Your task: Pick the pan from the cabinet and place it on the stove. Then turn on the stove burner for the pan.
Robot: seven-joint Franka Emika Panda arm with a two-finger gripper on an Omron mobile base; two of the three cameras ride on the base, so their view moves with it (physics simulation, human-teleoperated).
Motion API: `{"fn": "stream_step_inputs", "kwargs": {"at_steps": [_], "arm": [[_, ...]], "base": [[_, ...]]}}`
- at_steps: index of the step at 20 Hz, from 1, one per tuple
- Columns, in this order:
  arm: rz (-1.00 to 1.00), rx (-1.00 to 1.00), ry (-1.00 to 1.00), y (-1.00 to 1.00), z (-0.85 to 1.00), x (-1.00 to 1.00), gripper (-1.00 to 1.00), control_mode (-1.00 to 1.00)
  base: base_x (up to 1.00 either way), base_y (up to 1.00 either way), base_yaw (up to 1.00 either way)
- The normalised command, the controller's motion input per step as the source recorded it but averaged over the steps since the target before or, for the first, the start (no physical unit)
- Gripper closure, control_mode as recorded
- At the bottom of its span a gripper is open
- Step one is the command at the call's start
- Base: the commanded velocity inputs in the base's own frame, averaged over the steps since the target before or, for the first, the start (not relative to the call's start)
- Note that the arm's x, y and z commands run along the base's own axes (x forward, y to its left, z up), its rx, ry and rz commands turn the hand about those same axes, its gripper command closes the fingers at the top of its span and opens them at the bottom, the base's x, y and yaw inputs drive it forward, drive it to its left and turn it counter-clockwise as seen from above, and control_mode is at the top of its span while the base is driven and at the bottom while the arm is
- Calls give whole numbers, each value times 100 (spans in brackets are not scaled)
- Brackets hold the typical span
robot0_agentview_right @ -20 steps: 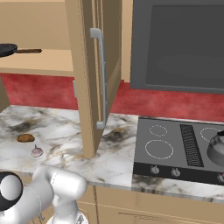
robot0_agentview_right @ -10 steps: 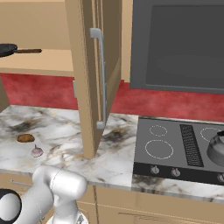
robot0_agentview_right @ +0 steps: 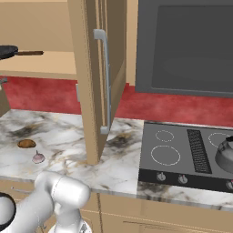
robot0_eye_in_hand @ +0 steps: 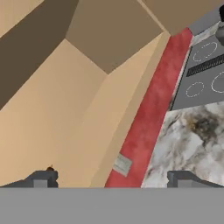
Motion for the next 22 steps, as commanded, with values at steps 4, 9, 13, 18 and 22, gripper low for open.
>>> {"fn": "stream_step_inputs", "kwargs": {"at_steps": [4, 9, 13, 18, 22], "arm": [[-25, 0, 0, 2, 4, 39, -100, -100], [-19, 0, 0, 2, 14, 39, -100, -100], [-13, 0, 0, 2, 21, 27, -100, -100], [-4, 0, 0, 2, 2, 22, -100, -100], [-2, 0, 0, 0, 0, 27, -100, -100]], "base": [[0, 0, 0], [0, 0, 0], [0, 0, 0], [0, 0, 0], [0, 0, 0]]}}
